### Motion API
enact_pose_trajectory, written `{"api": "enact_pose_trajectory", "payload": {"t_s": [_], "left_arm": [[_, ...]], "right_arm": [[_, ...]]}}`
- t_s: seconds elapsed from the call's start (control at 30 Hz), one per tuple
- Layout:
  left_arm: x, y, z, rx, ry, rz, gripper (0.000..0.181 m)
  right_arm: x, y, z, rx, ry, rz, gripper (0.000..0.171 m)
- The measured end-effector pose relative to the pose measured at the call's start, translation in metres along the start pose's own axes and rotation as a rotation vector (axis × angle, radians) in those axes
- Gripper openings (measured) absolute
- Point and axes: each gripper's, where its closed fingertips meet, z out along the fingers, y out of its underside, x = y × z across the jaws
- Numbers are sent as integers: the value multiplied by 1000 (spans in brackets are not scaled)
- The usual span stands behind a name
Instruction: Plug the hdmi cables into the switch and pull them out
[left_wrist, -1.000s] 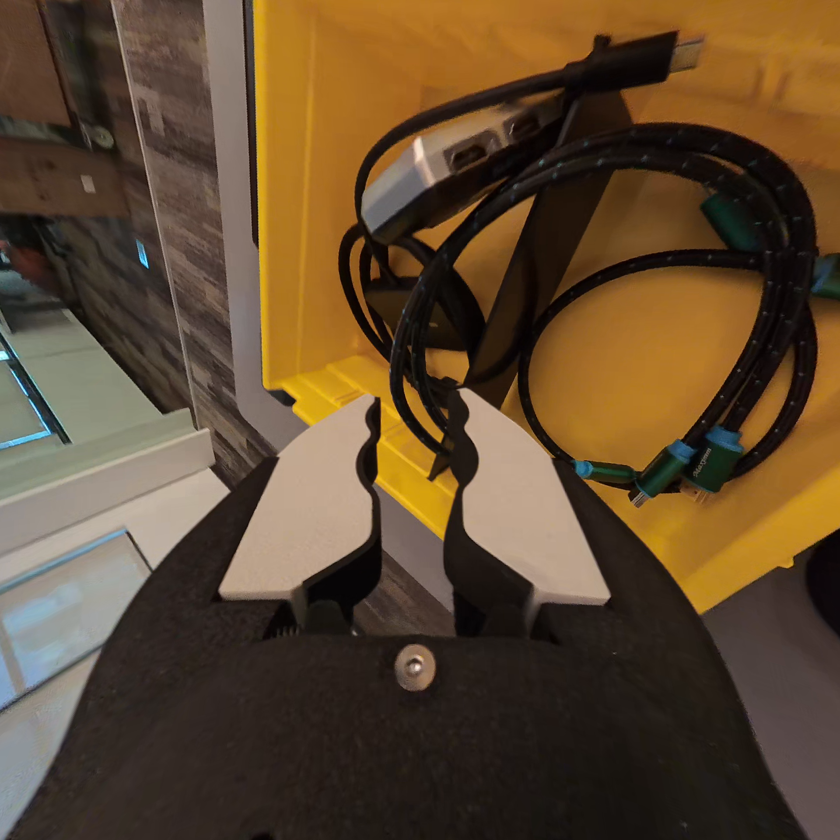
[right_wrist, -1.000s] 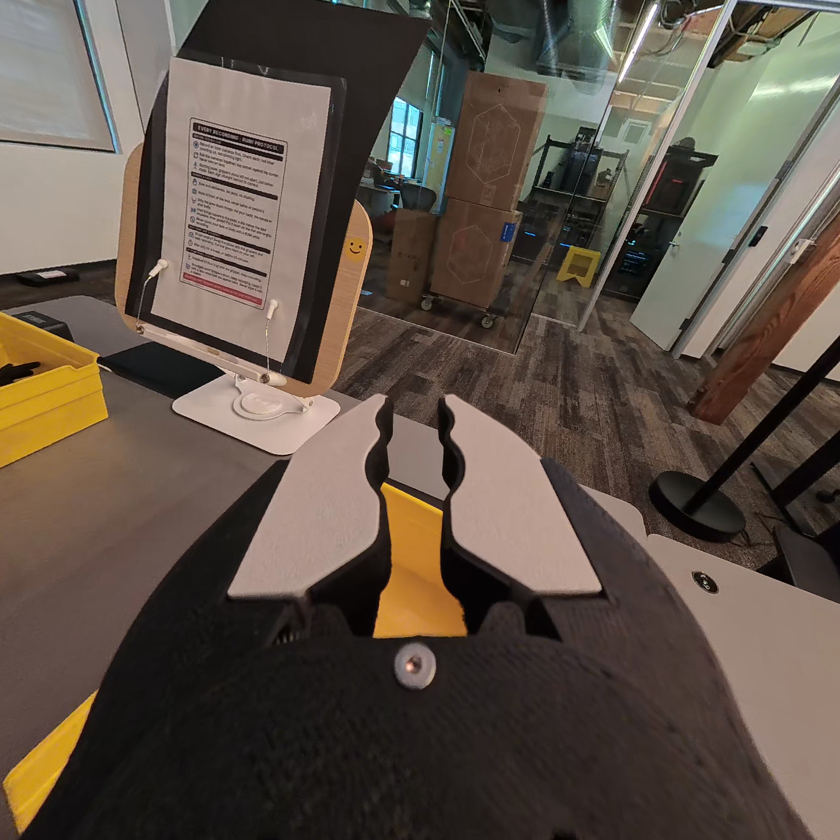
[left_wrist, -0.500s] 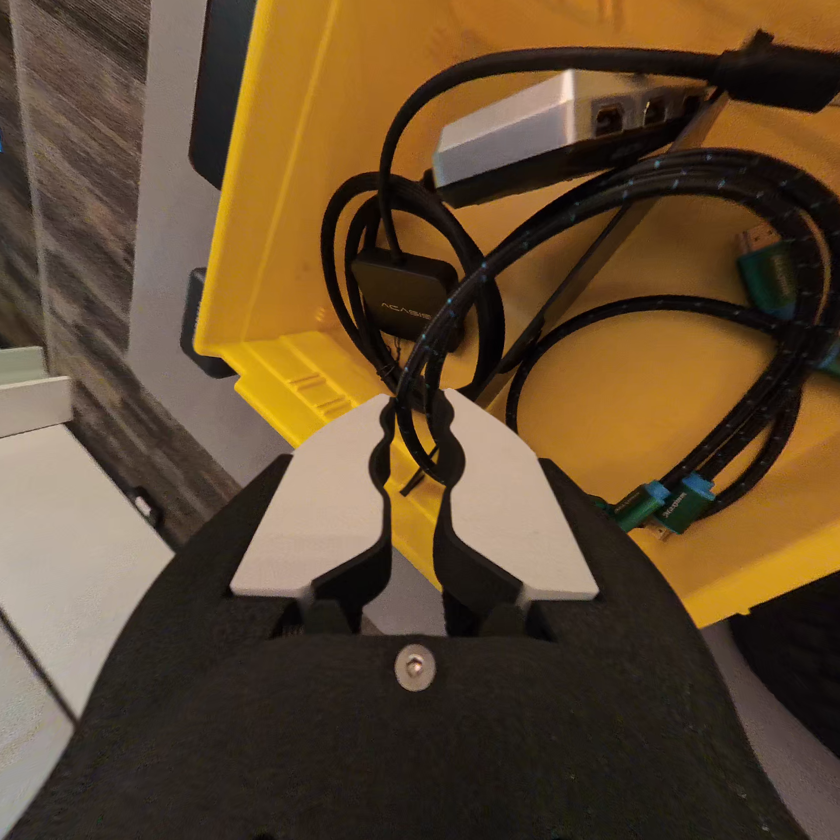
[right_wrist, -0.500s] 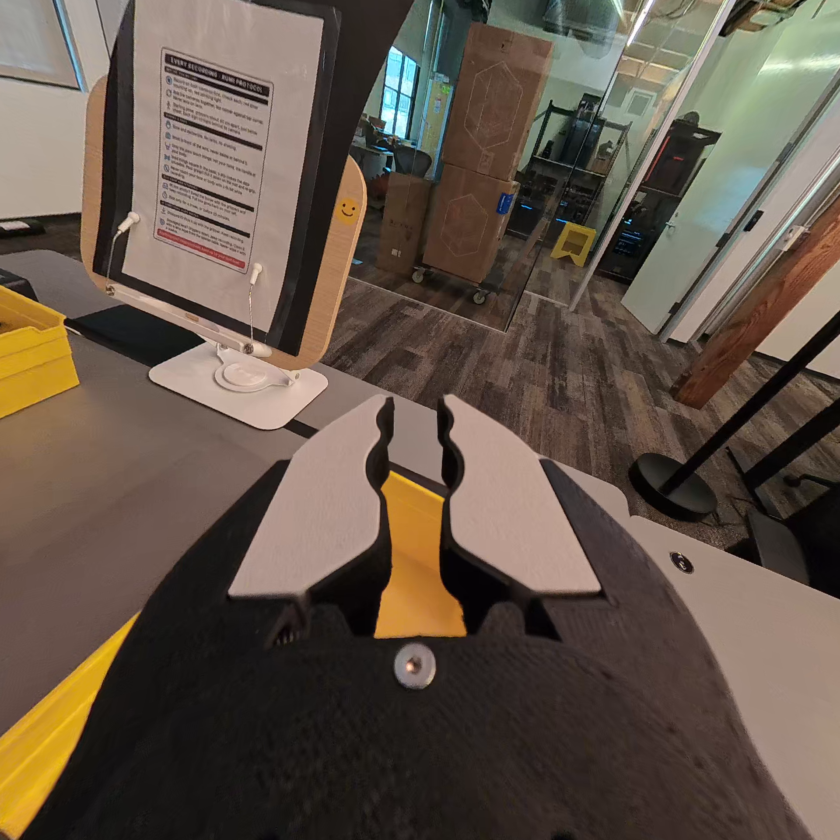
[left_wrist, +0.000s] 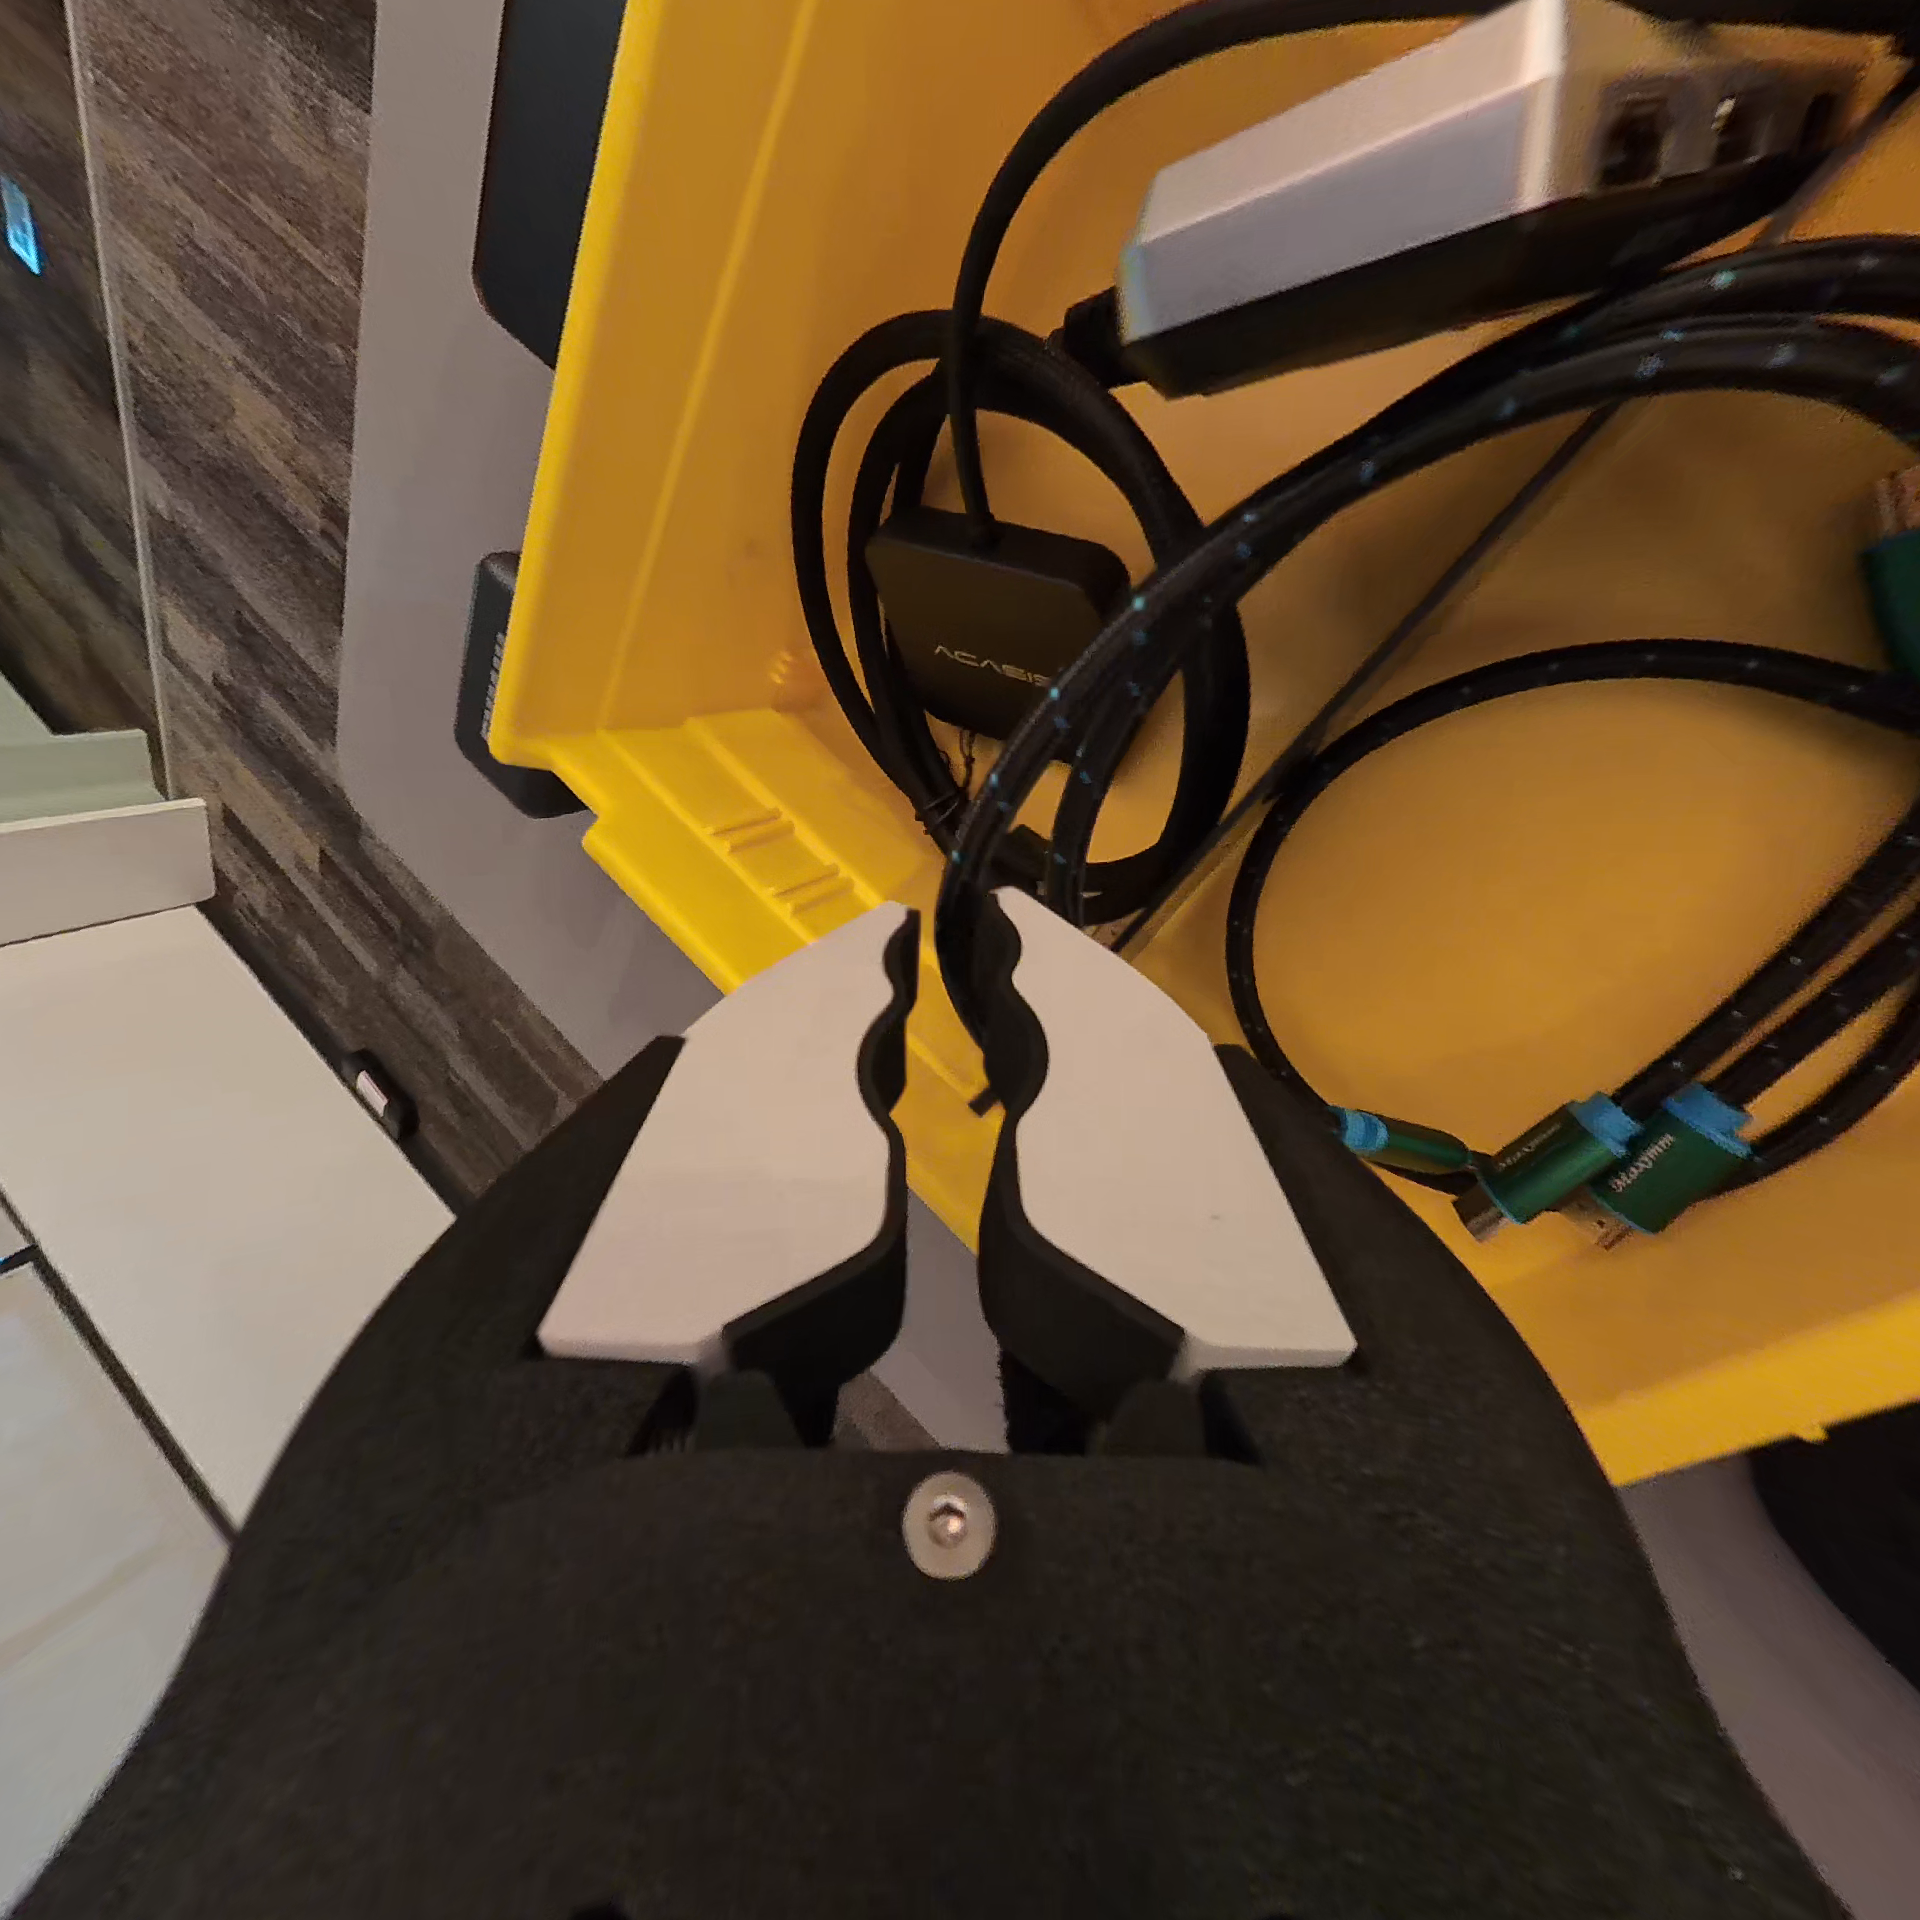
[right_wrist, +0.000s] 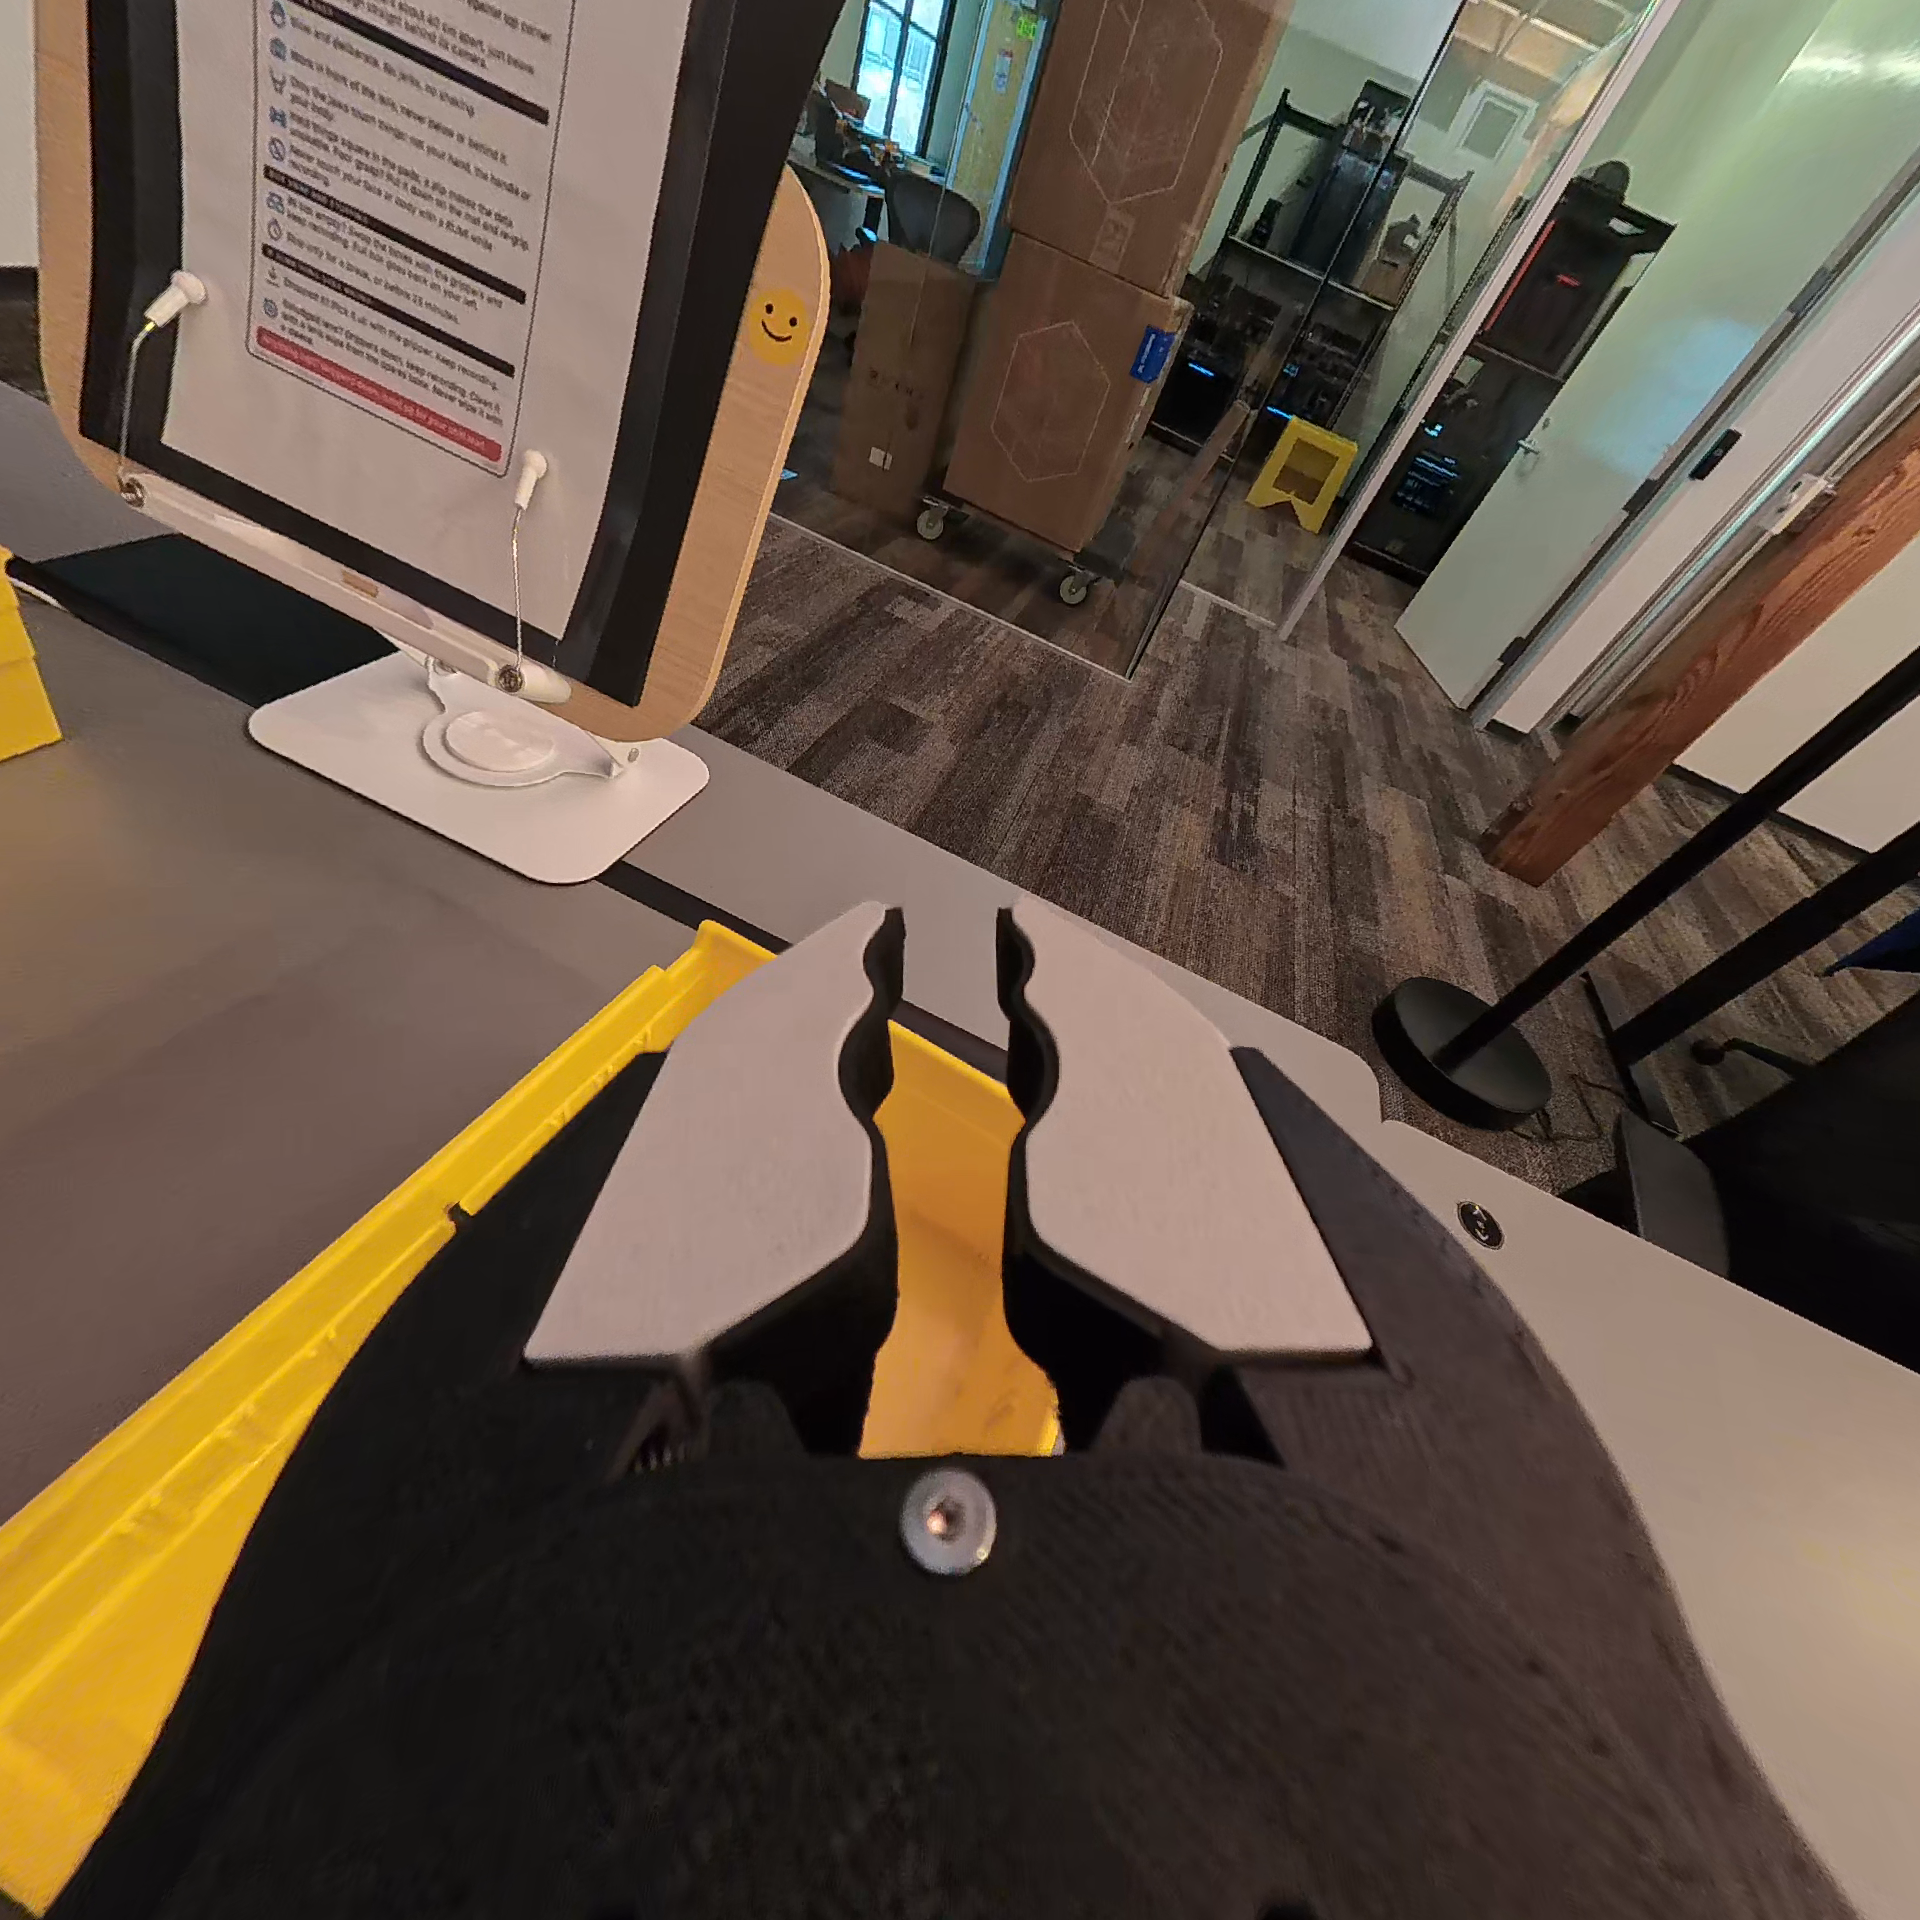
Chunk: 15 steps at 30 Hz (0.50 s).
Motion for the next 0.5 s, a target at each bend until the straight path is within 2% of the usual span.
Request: {"api": "enact_pose_trajectory", "payload": {"t_s": [0.13,0.37,0.5], "left_arm": [[-2,1,9,-27,-43,22,7],[-9,4,14,-17,-97,-11,13],[-11,13,22,-84,-159,43,4]], "right_arm": [[1,1,-1,-3,0,-4,18],[2,3,0,-12,-4,2,18],[3,5,0,-24,3,-7,18]]}}
